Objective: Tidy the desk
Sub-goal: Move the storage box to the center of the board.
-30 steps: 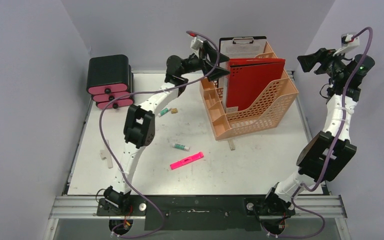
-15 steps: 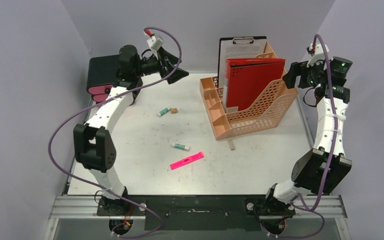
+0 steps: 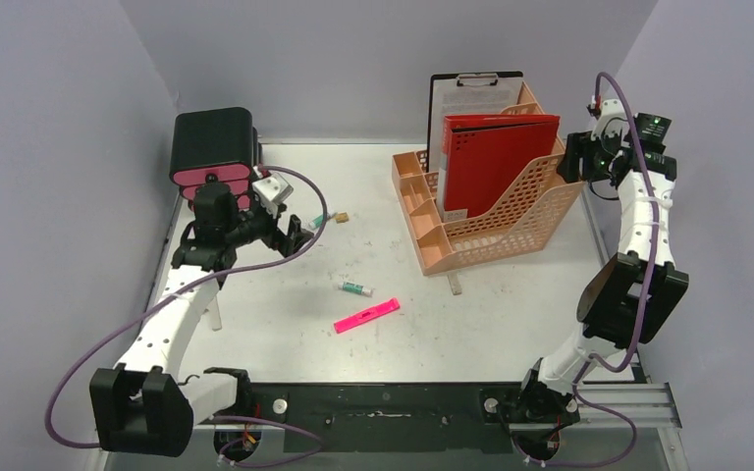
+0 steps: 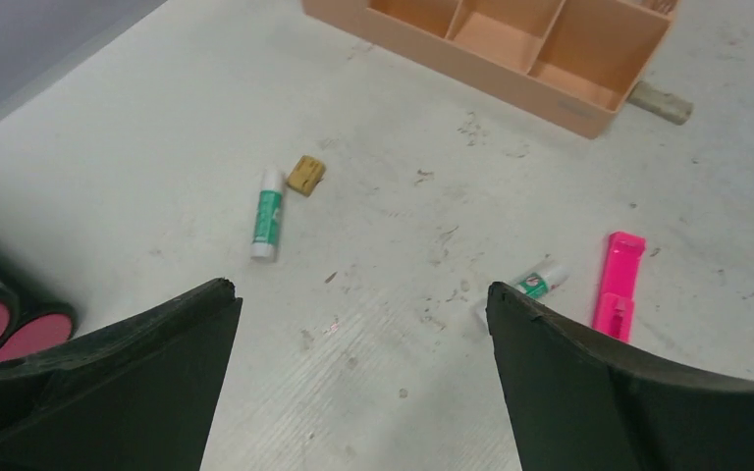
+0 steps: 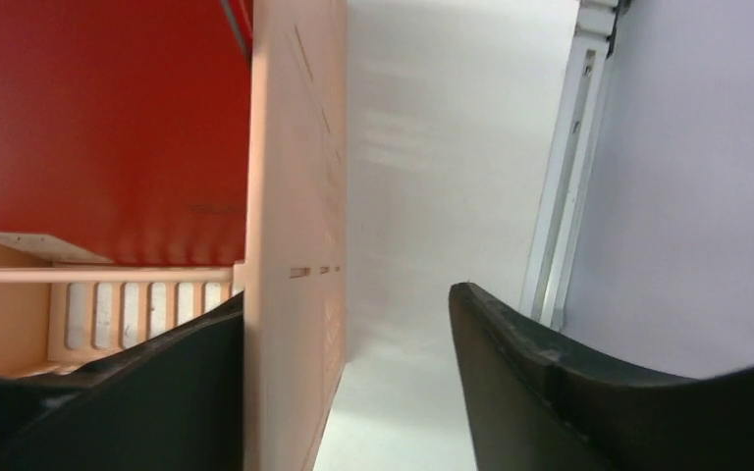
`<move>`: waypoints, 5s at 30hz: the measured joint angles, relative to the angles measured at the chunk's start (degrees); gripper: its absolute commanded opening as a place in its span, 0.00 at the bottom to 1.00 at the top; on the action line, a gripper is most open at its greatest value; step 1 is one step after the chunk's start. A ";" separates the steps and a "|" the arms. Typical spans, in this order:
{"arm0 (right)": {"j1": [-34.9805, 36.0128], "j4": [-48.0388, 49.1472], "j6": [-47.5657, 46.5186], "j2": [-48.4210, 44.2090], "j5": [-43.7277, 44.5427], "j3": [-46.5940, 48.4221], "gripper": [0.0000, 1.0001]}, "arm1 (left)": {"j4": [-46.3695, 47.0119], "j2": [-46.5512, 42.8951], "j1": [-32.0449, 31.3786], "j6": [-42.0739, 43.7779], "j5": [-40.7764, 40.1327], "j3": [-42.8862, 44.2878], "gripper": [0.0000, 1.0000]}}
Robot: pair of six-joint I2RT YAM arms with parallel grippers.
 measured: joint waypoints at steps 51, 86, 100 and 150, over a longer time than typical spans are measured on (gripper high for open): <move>-4.57 -1.14 -2.08 18.71 8.04 24.72 0.74 | -0.92 -3.50 10.43 0.74 -0.35 -4.04 0.96; 33.35 31.30 -7.43 -6.43 32.00 -34.07 0.34 | 1.88 -3.19 16.20 -1.86 7.06 -6.69 0.96; 33.33 34.38 -4.96 1.07 39.82 -32.33 0.22 | 5.16 -3.28 19.32 -4.83 10.38 -8.96 0.96; 29.70 20.24 -9.16 -36.52 -5.68 -33.51 0.89 | 4.57 10.10 21.18 -8.94 -20.04 10.27 0.96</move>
